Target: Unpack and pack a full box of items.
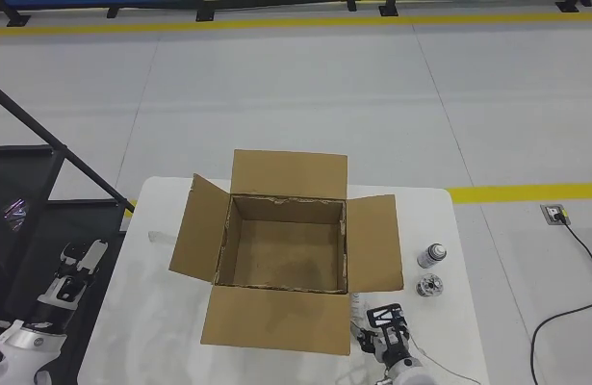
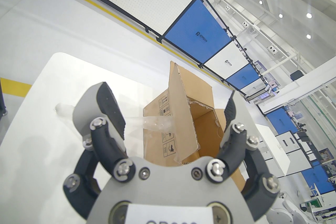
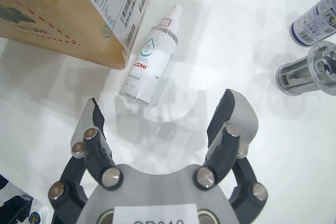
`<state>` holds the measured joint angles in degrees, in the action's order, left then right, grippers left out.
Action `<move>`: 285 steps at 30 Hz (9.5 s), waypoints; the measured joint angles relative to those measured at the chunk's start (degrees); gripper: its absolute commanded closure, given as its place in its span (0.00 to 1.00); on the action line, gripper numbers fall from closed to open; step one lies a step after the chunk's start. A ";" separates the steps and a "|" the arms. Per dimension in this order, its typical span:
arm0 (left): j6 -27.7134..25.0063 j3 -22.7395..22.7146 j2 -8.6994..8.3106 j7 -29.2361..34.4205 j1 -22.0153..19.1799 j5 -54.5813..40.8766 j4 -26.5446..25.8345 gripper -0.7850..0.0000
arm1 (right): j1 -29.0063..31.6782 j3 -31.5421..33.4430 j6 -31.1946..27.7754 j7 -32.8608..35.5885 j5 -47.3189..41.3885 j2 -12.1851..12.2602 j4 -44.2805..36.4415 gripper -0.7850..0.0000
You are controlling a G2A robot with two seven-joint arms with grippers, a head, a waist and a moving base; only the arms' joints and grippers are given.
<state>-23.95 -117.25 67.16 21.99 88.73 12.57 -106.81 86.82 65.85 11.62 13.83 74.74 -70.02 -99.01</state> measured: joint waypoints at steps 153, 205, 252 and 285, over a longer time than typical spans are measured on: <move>1.85 0.37 -0.16 -1.84 1.44 1.86 -1.27 0.00 | -57.79 -25.18 -16.09 28.72 -8.78 -18.65 39.54 0.22; 1.85 0.36 -0.16 -1.84 1.44 1.86 -1.27 0.00 | -8.20 38.81 -22.79 39.18 -12.63 -5.21 -8.06 0.00; 1.85 0.36 -0.16 -1.84 1.44 1.86 -1.27 0.00 | -2.36 37.60 -12.41 21.44 -15.69 -3.09 -20.47 1.00; 1.85 0.36 -0.16 -1.84 1.44 1.86 -1.27 0.00 | -62.05 -26.60 -5.58 31.54 -12.46 -18.37 41.60 1.00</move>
<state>-22.10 -116.88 67.00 20.16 90.17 14.43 -108.08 24.77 39.25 6.04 45.37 62.28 -88.39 -57.41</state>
